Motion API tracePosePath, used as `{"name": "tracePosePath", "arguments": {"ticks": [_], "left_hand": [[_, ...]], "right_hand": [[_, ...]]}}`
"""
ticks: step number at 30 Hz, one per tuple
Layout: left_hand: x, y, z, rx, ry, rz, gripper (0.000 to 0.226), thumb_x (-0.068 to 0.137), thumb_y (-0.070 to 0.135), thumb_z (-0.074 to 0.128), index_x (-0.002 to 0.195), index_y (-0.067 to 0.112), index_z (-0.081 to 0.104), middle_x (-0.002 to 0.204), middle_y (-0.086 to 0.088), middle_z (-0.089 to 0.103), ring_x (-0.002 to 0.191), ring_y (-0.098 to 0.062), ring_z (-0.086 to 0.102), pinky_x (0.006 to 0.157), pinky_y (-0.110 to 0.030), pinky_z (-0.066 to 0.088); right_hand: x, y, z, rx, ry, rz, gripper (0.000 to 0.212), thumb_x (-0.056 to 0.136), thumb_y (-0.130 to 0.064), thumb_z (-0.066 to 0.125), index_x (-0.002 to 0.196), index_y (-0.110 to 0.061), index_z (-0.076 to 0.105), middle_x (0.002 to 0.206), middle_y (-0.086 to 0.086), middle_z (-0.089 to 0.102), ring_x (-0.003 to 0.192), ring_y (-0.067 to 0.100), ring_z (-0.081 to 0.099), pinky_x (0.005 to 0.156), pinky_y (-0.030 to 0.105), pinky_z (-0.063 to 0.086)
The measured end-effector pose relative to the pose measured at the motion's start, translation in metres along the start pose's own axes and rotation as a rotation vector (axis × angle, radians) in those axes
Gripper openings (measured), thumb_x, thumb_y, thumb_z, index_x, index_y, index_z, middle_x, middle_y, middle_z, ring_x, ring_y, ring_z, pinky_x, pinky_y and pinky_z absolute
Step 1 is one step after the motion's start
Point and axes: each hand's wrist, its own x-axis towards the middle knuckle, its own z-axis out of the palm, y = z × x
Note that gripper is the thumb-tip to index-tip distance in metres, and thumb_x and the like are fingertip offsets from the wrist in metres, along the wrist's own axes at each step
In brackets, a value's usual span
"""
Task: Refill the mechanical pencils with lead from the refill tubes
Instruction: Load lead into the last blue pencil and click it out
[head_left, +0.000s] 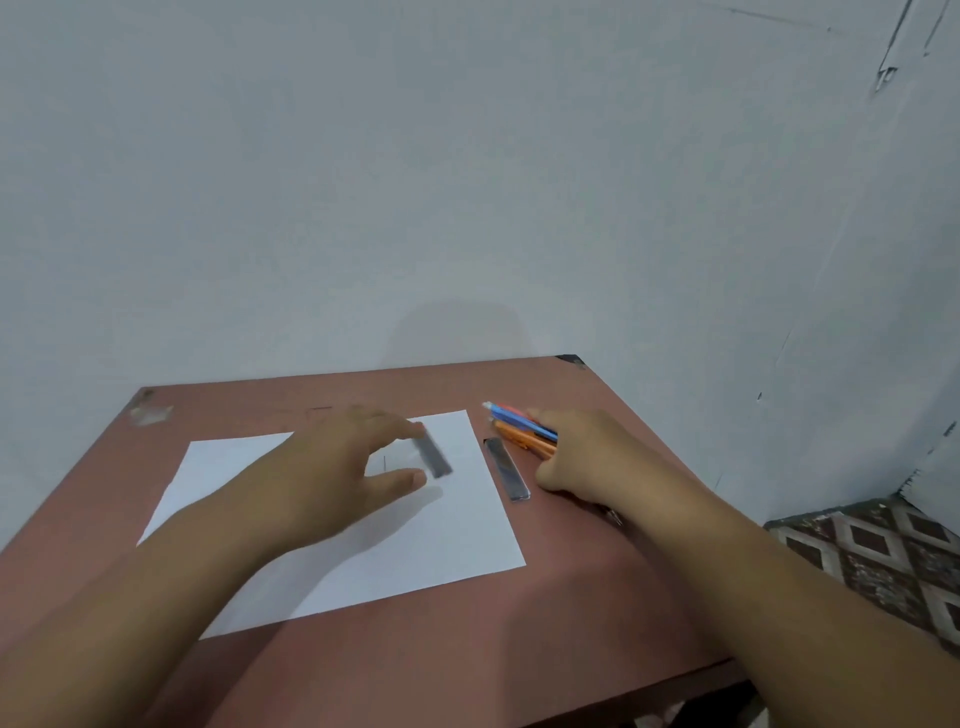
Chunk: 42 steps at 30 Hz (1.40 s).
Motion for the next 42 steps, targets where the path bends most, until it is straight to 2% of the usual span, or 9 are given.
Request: {"name": "tracePosePath", "arguments": {"ticks": [7, 10, 13, 20, 24, 26, 32, 35, 42], "left_hand": [[-0.017, -0.012, -0.007, -0.015, 0.028, -0.026, 0.042, 0.087, 0.061, 0.059, 0.127, 0.048, 0.056, 0.129, 0.029, 0.049, 0.118, 0.009, 0.046, 0.099, -0.022, 0.043], [-0.023, -0.018, -0.006, 0.020, 0.010, -0.033, 0.045, 0.087, 0.064, 0.057, 0.130, 0.051, 0.053, 0.137, 0.033, 0.042, 0.125, 0.007, 0.044, 0.100, -0.022, 0.044], [-0.030, -0.019, -0.005, 0.070, -0.002, -0.014, 0.046, 0.089, 0.063, 0.057, 0.133, 0.050, 0.053, 0.133, 0.037, 0.038, 0.130, 0.005, 0.039, 0.098, -0.017, 0.037], [-0.050, -0.035, -0.017, 0.142, -0.026, -0.058, 0.075, 0.075, 0.086, 0.033, 0.137, 0.047, 0.050, 0.141, 0.030, 0.045, 0.135, 0.004, 0.036, 0.105, -0.015, 0.031], [-0.068, -0.056, -0.024, 0.175, -0.027, -0.126, 0.085, 0.071, 0.092, 0.021, 0.140, 0.050, 0.046, 0.143, 0.032, 0.043, 0.134, 0.008, 0.033, 0.106, -0.019, 0.036], [-0.077, -0.066, -0.027, 0.184, -0.022, -0.132, 0.094, 0.068, 0.096, 0.013, 0.140, 0.048, 0.048, 0.142, 0.031, 0.044, 0.132, 0.007, 0.036, 0.103, -0.016, 0.034], [-0.094, -0.089, -0.032, 0.174, -0.055, -0.220, 0.099, 0.066, 0.099, 0.011, 0.140, 0.046, 0.048, 0.145, 0.029, 0.044, 0.134, 0.006, 0.035, 0.110, -0.018, 0.030], [-0.097, -0.091, -0.031, 0.179, -0.085, -0.227, 0.076, 0.079, 0.087, 0.034, 0.140, 0.044, 0.050, 0.147, 0.027, 0.042, 0.136, 0.003, 0.034, 0.110, -0.018, 0.028], [-0.101, -0.084, -0.027, 0.171, -0.046, -0.197, 0.070, 0.076, 0.090, 0.034, 0.127, 0.049, 0.057, 0.120, 0.031, 0.051, 0.113, 0.005, 0.045, 0.099, -0.023, 0.043]], "right_hand": [[-0.005, -0.016, 0.004, 0.048, 0.028, -0.060, 0.074, 0.078, -0.014, 0.066, 0.145, -0.040, 0.051, 0.115, -0.011, 0.063, 0.082, 0.008, 0.057, 0.060, 0.018, 0.045], [-0.012, -0.030, 0.006, 0.064, 0.063, -0.121, 0.067, 0.079, -0.012, 0.069, 0.139, -0.039, 0.055, 0.124, -0.006, 0.066, 0.096, 0.019, 0.064, 0.079, 0.032, 0.058], [-0.018, -0.049, 0.009, 0.051, 0.076, -0.190, 0.069, 0.084, -0.013, 0.064, 0.145, -0.041, 0.050, 0.129, -0.007, 0.064, 0.103, 0.016, 0.061, 0.088, 0.030, 0.055], [-0.023, -0.097, 0.038, 0.048, 0.054, -0.276, 0.065, 0.082, -0.016, 0.059, 0.141, -0.043, 0.050, 0.113, -0.008, 0.065, 0.092, 0.015, 0.056, 0.082, 0.030, 0.055], [-0.024, -0.121, 0.049, 0.023, 0.003, -0.303, 0.052, 0.087, -0.019, 0.057, 0.134, -0.041, 0.053, 0.106, -0.009, 0.063, 0.080, 0.011, 0.055, 0.059, 0.019, 0.041], [-0.023, -0.134, 0.054, 0.081, -0.012, -0.298, 0.047, 0.086, -0.016, 0.058, 0.129, -0.034, 0.058, 0.110, -0.006, 0.065, 0.088, 0.017, 0.060, 0.067, 0.026, 0.050], [-0.010, -0.166, 0.077, 0.070, -0.051, -0.285, 0.043, 0.085, -0.018, 0.060, 0.127, -0.028, 0.059, 0.111, -0.002, 0.067, 0.093, 0.021, 0.059, 0.076, 0.029, 0.052], [-0.006, -0.169, 0.086, 0.011, -0.027, -0.265, 0.055, 0.088, -0.022, 0.057, 0.142, -0.031, 0.051, 0.126, -0.003, 0.065, 0.108, 0.021, 0.060, 0.091, 0.034, 0.053], [-0.005, -0.169, 0.098, -0.019, 0.030, -0.210, 0.048, 0.093, -0.032, 0.053, 0.141, -0.034, 0.048, 0.115, 0.003, 0.054, 0.098, 0.023, 0.059, 0.077, 0.033, 0.055]]}}
